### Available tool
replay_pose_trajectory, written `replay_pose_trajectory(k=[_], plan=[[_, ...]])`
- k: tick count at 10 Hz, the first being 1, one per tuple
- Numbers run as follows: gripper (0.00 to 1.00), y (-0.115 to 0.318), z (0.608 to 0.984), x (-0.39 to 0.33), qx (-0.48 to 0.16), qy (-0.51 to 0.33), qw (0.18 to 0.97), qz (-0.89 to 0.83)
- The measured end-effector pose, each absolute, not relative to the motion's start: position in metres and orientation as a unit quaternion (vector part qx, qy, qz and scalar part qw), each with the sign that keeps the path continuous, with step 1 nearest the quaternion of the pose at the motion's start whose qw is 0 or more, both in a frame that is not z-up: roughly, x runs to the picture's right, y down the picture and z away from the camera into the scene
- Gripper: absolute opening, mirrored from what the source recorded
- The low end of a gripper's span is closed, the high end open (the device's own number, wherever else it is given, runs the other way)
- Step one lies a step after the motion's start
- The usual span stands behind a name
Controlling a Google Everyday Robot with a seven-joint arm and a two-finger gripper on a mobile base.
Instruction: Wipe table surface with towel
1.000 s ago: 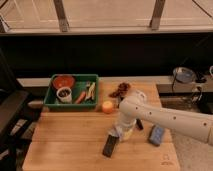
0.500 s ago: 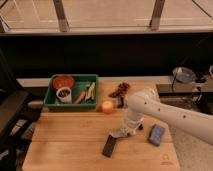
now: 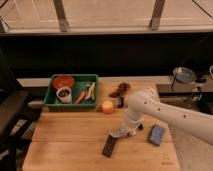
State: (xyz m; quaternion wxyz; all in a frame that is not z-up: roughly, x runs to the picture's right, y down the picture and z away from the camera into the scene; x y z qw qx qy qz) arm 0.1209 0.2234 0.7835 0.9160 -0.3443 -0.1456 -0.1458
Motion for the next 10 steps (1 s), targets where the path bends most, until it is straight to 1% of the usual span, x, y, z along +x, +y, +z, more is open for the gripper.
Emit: replay_pose_trajectory(k=[1, 6, 8, 10], plan=[[0.19, 0.222, 0.786, 0.119, -0.347, -0.143, 0.914, -0.156], [0.19, 0.205, 0.820, 0.061, -0.337, -0.151, 0.901, -0.227], [0.19, 0.202, 0.820, 0.032, -0.328, -0.166, 0.892, -0.263], [0.19, 0.213, 0.814, 0.008, -0.330, -0.190, 0.879, -0.286]])
